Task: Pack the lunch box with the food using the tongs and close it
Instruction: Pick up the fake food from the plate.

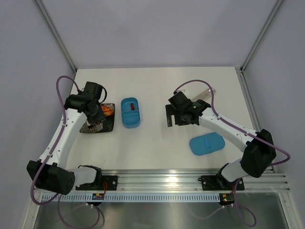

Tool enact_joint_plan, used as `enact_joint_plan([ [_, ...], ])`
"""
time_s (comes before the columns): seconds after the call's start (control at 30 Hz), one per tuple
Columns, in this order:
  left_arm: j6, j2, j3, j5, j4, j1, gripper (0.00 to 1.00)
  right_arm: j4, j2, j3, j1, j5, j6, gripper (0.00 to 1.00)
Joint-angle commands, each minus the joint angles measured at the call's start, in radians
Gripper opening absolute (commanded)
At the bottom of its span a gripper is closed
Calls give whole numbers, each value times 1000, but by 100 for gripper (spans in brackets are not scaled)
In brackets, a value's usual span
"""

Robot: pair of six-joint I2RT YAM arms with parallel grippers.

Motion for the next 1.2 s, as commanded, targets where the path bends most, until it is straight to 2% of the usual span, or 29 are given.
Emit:
enact_joint_plan([
  [0.0, -13, -27, -1, -40, -40, 17, 27, 28, 2, 11, -4, -19, -12, 99],
  [0.7, 10, 35, -57, -49, 29, 33, 41, 26, 0, 11, -2, -35, -20, 99],
  [1.17, 24, 93, -74, -60, 87, 56, 41, 29, 14, 19, -4, -32, -31, 99],
])
